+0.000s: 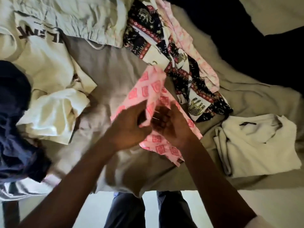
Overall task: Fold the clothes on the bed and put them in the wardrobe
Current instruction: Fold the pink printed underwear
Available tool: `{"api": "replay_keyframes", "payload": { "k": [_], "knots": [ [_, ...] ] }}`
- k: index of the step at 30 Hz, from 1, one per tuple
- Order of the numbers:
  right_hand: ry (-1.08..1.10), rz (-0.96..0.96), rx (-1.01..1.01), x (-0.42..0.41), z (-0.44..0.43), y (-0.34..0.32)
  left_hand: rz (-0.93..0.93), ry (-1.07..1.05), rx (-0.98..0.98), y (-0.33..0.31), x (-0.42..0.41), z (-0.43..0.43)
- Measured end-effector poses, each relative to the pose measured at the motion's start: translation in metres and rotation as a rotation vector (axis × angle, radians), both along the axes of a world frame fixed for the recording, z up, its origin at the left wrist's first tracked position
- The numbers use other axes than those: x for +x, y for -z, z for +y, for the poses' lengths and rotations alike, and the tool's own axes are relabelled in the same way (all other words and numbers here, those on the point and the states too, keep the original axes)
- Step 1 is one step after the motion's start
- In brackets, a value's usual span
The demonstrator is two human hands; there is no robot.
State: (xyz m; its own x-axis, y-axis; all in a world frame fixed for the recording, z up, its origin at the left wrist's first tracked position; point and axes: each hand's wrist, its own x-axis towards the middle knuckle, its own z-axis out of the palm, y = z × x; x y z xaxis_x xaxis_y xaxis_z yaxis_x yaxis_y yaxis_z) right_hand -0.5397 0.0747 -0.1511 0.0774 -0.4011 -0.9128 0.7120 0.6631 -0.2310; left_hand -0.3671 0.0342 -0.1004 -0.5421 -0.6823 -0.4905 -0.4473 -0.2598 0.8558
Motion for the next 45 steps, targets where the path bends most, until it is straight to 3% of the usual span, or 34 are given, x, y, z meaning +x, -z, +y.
{"api": "replay_keyframes", "payload": {
  "k": [3, 5, 7, 10, 12, 14, 17, 20, 26, 28, 33, 38, 43, 45],
  "knots": [
    [0.014, -0.013, 0.020, -0.052, 0.039, -0.005, -0.322, 0.257, -0.187, 0.012, -0.036, 0.047],
    [-0.032, 0.056, 0.011, -0.070, 0.061, -0.011, -0.400, 0.327, -0.353, 0.017, -0.055, 0.077],
    [-0.086, 0.222, -0.017, -0.079, 0.077, -0.021, -0.412, 0.396, -0.498, 0.027, -0.067, 0.101],
    [-0.128, 0.543, 0.015, -0.083, 0.098, -0.018, -0.470, 0.554, -0.447, 0.032, -0.074, 0.118],
    [-0.149, 0.693, 0.109, -0.083, 0.112, -0.011, -0.447, 0.460, -0.339, 0.022, -0.075, 0.107],
    [-0.159, 0.772, 0.163, -0.076, 0.117, -0.009, -0.447, 0.193, -0.421, 0.013, -0.070, 0.089],
    [-0.186, 0.732, 0.133, -0.065, 0.118, -0.007, -0.595, -0.085, -0.513, 0.022, -0.052, 0.050],
    [-0.206, 0.581, 0.073, -0.053, 0.108, -0.008, -0.744, -0.111, -0.266, 0.044, -0.039, 0.009],
    [-0.058, 0.407, 0.051, -0.046, 0.099, -0.009, -0.502, -0.011, 0.333, 0.039, -0.040, -0.043],
    [-0.009, 0.369, 0.027, -0.048, 0.102, -0.015, -0.396, 0.008, 0.441, 0.025, -0.041, -0.045],
    [0.233, 0.351, -0.127, -0.085, 0.121, -0.045, -0.198, 0.061, 0.278, -0.032, -0.099, -0.045],
    [0.563, 0.566, -0.255, -0.168, 0.151, -0.081, 0.038, 0.359, 0.157, -0.080, -0.242, -0.046],
    [0.890, 0.725, -0.158, -0.268, 0.191, -0.098, -0.043, 0.699, 0.079, -0.056, -0.415, -0.019],
    [0.976, 0.759, -0.107, -0.300, 0.205, -0.093, -0.039, 0.729, 0.064, -0.039, -0.469, -0.003]
  ]
}}
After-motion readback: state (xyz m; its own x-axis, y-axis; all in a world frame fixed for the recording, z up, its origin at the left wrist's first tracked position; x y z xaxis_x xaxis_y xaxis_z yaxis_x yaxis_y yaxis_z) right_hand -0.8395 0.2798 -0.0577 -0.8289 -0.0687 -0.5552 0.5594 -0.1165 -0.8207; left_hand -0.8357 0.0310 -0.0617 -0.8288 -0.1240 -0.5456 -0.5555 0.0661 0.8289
